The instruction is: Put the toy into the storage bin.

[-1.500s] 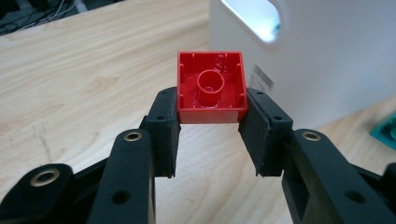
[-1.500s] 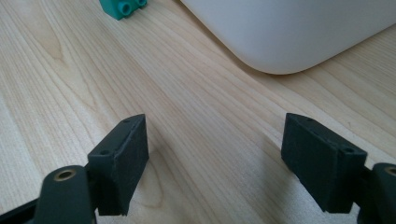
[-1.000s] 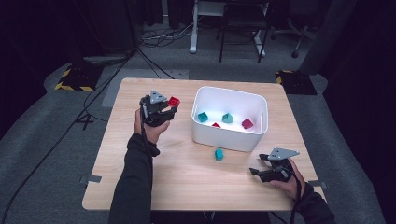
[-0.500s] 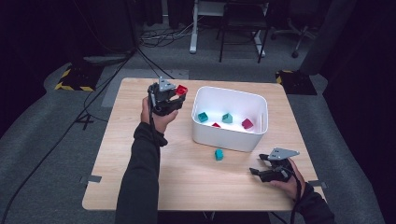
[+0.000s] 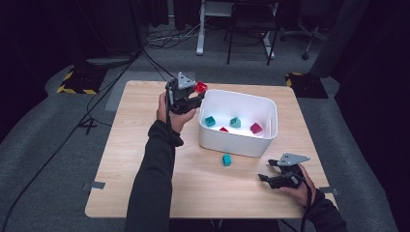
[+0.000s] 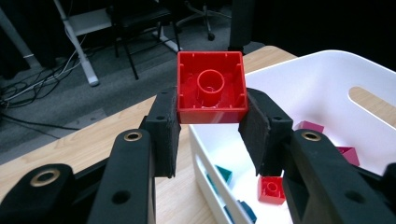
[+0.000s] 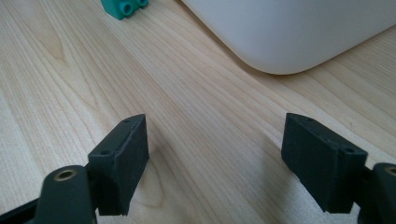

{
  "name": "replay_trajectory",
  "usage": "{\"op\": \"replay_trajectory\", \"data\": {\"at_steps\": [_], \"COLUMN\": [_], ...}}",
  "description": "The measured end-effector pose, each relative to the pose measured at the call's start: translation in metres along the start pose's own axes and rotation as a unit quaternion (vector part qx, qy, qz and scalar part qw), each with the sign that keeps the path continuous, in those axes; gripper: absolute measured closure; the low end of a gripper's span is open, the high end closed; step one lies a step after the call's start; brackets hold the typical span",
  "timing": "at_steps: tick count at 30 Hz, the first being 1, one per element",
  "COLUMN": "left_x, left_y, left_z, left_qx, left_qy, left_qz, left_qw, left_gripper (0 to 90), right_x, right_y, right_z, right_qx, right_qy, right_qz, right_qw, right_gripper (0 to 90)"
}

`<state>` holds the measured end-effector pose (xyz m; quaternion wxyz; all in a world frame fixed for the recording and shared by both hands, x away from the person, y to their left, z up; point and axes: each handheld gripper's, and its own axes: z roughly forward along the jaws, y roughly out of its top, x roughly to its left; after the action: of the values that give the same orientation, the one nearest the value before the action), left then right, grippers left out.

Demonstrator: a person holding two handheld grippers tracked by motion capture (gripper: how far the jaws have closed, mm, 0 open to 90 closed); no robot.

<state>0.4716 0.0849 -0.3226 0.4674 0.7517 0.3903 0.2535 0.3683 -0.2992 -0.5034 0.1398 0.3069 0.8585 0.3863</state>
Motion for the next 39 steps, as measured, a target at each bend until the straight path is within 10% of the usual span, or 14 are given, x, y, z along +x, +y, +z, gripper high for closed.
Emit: {"op": "replay_trajectory", "data": {"at_steps": [21,39], "left_x": [-0.046,-0.067], "left_y": [0.012,0.005], "left_z": [0.03,0.046], "left_qx": [0.024,0.026], "left_qy": [-0.039,-0.057], "left_qz": [0.052,0.057], "left_qw": [0.9976,0.9964], "left_gripper": [59.0,58.9], "right_x": [0.0,0.0], "right_y": [0.0,0.0], "right_z": [0.0,0.0], "right_qx": [-0.001,0.0], "right_qy": [-0.002,-0.001], "right_qz": [-0.001,-0.001], "right_qw": [1.0,1.0], "right_gripper": [23.5,23.5]}}
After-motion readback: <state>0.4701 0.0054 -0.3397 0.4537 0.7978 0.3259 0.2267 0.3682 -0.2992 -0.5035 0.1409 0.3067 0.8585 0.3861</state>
